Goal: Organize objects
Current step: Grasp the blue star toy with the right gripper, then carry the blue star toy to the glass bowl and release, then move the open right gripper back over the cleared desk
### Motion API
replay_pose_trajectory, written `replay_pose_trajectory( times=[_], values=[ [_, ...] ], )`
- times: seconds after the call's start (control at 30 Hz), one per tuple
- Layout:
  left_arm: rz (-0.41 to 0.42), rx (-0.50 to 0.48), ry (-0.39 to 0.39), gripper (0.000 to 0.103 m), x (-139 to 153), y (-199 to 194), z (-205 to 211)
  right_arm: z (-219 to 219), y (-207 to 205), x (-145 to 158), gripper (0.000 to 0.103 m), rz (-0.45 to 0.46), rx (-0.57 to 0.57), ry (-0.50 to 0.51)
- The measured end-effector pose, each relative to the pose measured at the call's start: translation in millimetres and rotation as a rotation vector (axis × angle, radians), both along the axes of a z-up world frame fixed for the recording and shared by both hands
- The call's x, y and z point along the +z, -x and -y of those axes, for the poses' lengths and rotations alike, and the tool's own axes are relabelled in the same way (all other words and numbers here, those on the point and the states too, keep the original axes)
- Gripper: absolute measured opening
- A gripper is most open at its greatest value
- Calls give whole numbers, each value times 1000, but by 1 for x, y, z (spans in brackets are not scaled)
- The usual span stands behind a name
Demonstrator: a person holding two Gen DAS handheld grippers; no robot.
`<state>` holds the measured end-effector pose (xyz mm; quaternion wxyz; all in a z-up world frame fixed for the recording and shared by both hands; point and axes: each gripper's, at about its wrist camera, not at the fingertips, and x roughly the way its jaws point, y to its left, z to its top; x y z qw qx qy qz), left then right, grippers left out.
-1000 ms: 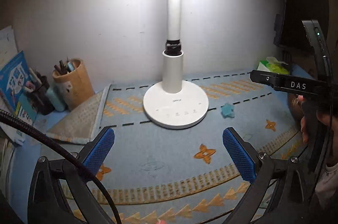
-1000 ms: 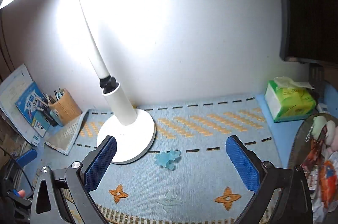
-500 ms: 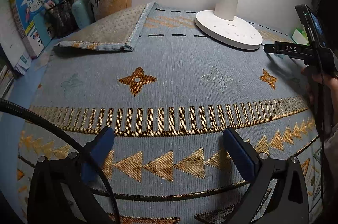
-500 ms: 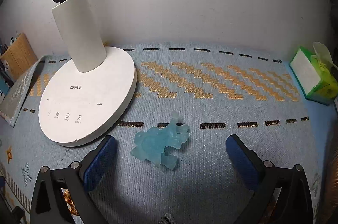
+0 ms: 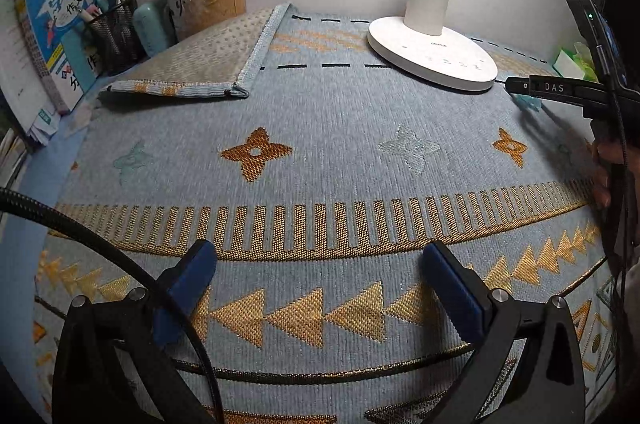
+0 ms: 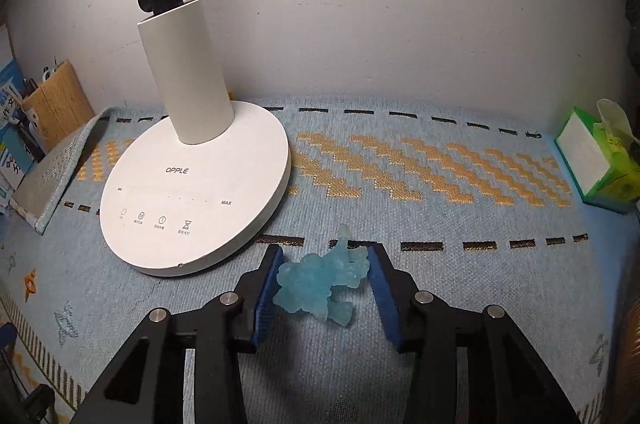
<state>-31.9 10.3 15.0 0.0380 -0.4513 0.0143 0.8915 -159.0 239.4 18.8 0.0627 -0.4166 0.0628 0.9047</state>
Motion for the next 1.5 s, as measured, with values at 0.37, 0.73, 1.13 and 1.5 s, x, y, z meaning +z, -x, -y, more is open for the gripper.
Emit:
replay_pose_trajectory(
  times=[0.37,0.73,1.13,1.5],
  values=[
    [0,0,0,103,0,1,-1,4,-67,106,39,-195,17,-31],
    [1,0,-1,103,1,1,-1,-100,-179,187,39,-304,-181,-112],
    [1,0,-1,103,1,1,-1,-239,-208,122,103,38,-408,65],
    [2,26,3,103,1,-6,0,-137,-244,172,103,-261,-263,92]
  ],
)
